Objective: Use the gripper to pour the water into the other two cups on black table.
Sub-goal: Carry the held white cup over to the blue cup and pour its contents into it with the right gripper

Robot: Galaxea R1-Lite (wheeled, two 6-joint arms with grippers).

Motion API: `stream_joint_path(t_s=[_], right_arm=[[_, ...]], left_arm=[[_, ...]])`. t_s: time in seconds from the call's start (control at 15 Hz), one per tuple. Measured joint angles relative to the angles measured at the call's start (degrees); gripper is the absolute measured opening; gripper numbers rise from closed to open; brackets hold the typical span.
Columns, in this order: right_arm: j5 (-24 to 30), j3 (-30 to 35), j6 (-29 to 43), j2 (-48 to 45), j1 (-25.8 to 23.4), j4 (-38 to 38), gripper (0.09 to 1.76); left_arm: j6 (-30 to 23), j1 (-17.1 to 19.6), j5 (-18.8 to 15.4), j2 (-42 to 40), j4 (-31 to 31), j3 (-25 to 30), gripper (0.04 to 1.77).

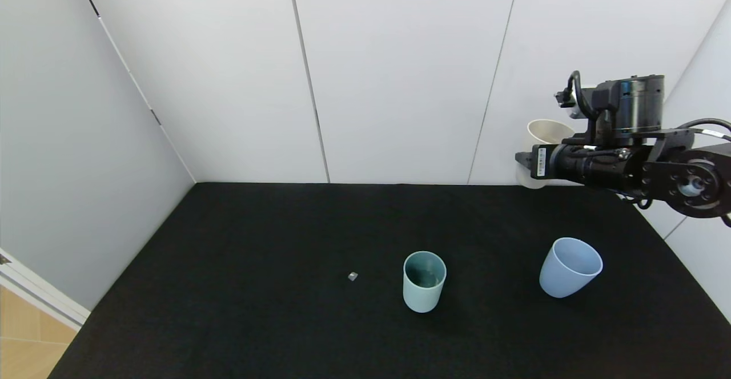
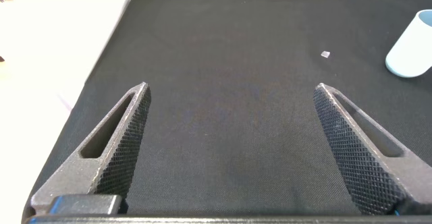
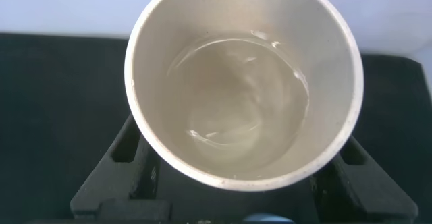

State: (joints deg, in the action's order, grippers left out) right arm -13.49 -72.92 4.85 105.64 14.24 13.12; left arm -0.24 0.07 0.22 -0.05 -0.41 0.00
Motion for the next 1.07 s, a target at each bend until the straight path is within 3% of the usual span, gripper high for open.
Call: stream_joint_path(t_s=[0.53,1.07], right_arm=[[8.98,16.07,-4.75,-15.08,-10.41,0.18,1.24],[21.35,31.11,-17.23,-27.56,-22.14,0.20,1.24]], left_arm=[[0.00,-0.02,0.02,0.00,0.00,0.00,1.72],[0.00,0.00,0.02,0.00,0.00,0.00,1.72]])
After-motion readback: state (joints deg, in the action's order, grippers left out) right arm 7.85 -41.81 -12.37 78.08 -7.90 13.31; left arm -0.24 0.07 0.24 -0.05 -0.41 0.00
